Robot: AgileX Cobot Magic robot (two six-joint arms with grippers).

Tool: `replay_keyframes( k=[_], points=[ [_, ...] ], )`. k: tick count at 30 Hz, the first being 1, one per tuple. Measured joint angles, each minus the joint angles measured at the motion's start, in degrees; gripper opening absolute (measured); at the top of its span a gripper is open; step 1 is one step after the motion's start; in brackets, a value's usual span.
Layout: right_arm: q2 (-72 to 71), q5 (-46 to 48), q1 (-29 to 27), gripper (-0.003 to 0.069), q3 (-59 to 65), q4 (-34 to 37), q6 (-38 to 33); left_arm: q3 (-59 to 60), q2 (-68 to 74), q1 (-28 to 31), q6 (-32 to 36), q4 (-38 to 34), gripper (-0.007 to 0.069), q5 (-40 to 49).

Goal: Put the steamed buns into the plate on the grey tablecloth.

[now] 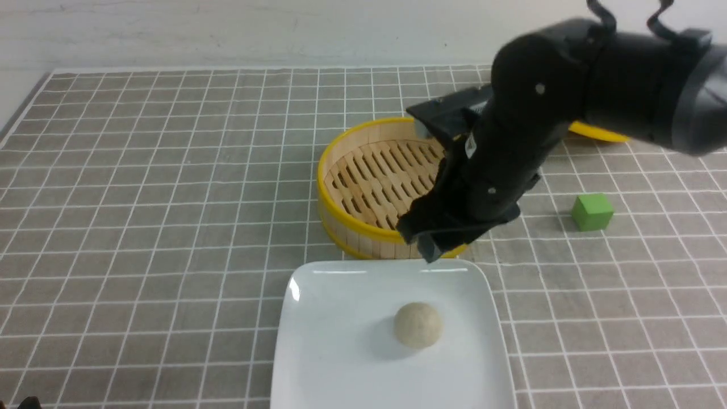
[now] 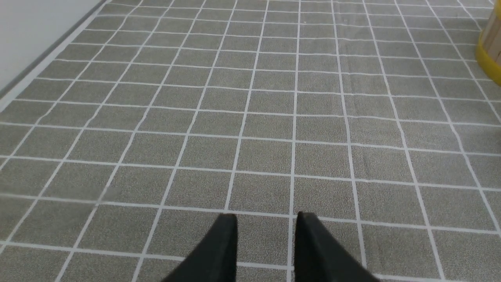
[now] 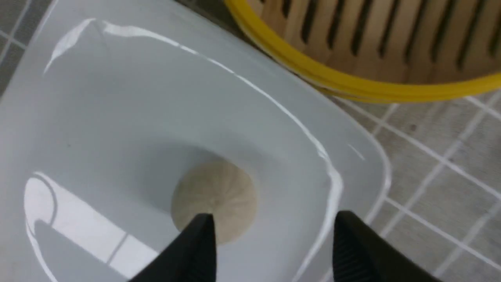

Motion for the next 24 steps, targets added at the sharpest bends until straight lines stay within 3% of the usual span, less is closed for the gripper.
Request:
replay_keyframes(
  k=[1, 4, 5, 6, 8, 14, 19, 23, 24],
  points=[
    [0.0, 5.02, 0.0, 0.032, -4.45, -2.61, 0.77, 0.0, 0.0, 0.0, 0.0, 0.0, 0.024, 0.04],
    [-1.31, 7.27, -0.06, 0.0153, -9.17, -6.02, 1.53, 0.0, 0.0, 0.0, 0.0, 0.0, 0.024, 0.04],
    [-1.72, 7.36, -0.06, 0.0128, -9.37, -6.16, 1.63, 0.0, 0.0, 0.0, 0.0, 0.0, 0.024, 0.04],
    [-3.59, 7.86, -0.06, 0.0047, -9.64, -6.92, 1.86, 0.0, 0.0, 0.0, 0.0, 0.0, 0.024, 0.04],
    [-7.34, 8.51, -0.06, -0.001, -9.23, -7.08, 2.89, 0.0, 0.0, 0.0, 0.0, 0.0, 0.024, 0.04],
    [-22.36, 9.05, -0.06, -0.0017, -2.25, -7.28, 5.96, 0.0, 0.0, 0.0, 0.0, 0.0, 0.024, 0.04],
    [-42.37, 7.04, -0.06, -0.0015, 12.16, -7.28, 8.94, 0.0, 0.0, 0.0, 0.0, 0.0, 0.024, 0.04],
    [-65.19, -15.05, -0.06, -0.0015, 35.9, -7.51, 9.64, 0.0, 0.0, 0.0, 0.0, 0.0, 0.024, 0.04],
    [-66.22, -16.3, -0.06, -0.0015, 38.26, -7.51, 9.76, 0.0, 0.0, 0.0, 0.0, 0.0, 0.024, 0.04]
  ],
)
